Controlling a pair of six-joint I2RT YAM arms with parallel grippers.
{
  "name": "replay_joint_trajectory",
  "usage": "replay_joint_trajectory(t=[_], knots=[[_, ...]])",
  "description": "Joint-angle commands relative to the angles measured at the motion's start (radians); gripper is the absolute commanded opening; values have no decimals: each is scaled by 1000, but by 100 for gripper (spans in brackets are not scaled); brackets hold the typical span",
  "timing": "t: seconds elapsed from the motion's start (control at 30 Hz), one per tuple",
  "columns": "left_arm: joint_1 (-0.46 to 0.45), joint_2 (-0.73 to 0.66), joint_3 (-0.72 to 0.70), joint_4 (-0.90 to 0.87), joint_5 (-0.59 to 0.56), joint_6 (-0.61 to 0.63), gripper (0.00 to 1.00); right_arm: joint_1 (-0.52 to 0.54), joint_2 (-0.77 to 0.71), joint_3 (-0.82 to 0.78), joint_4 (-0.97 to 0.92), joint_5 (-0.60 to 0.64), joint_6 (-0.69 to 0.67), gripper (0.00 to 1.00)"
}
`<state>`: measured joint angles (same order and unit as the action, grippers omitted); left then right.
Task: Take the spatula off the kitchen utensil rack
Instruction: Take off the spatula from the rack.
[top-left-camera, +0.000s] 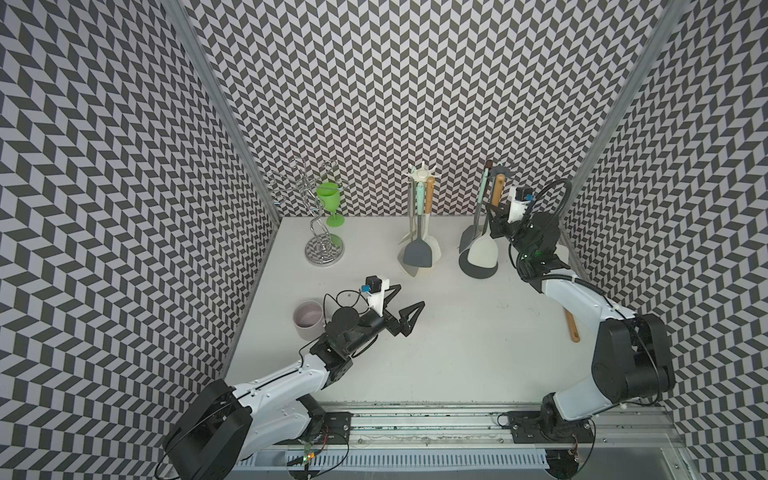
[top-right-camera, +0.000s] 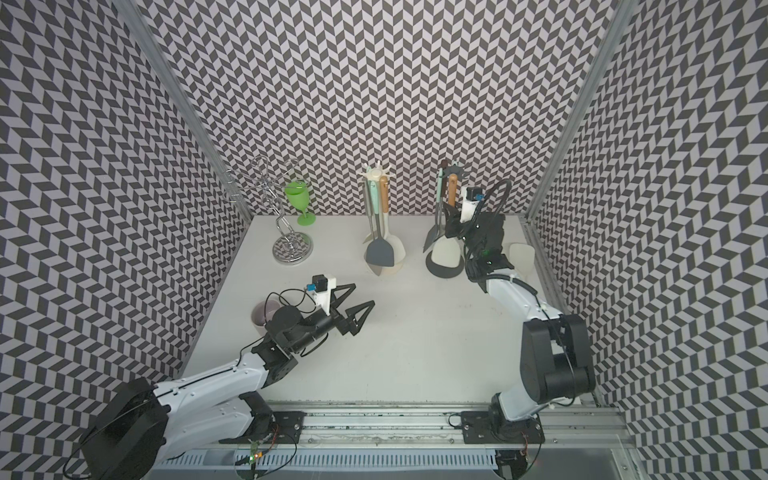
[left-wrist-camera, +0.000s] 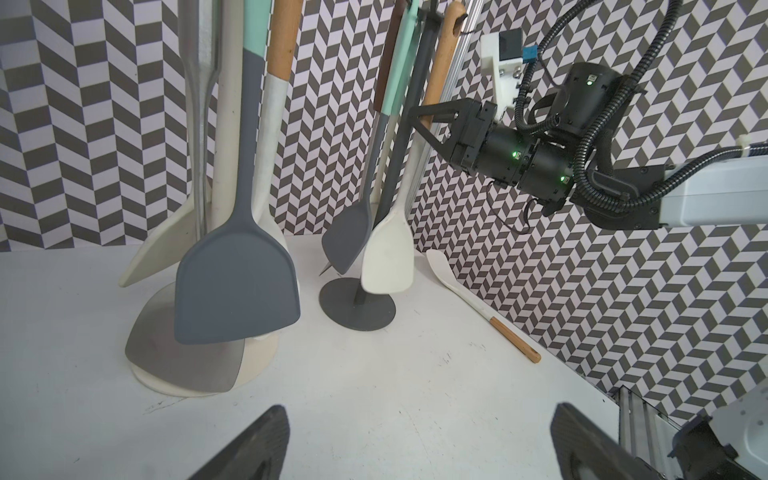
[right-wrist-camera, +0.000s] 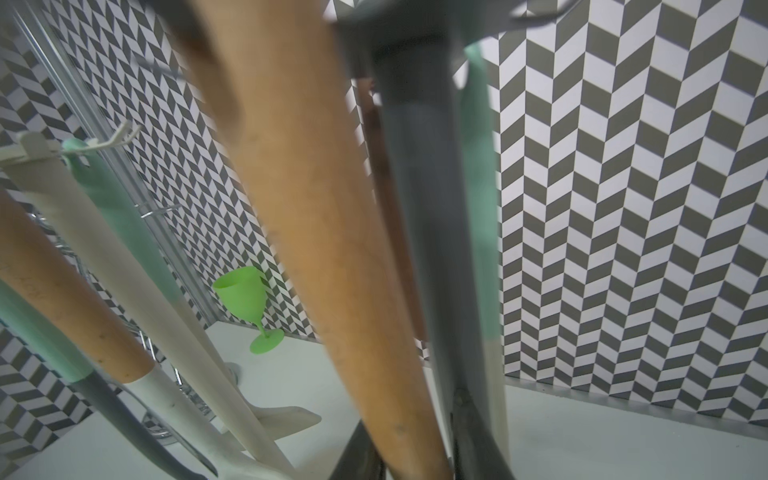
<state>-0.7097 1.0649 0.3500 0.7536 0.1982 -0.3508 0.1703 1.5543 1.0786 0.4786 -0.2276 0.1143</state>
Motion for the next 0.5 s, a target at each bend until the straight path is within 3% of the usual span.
replay_joint_trajectory(t=[0.0,0.2,0.47], knots=[[2,-29,-14,-8,-5,19,100,26,-17,30,20,12,-33,17],[1,-33,-14,-9,-10,19,100,47,-61,-14,13,39,-55,1],[2,-46,-26,3,-12,14,100,56,-146,-71,-12,20,-99,0]])
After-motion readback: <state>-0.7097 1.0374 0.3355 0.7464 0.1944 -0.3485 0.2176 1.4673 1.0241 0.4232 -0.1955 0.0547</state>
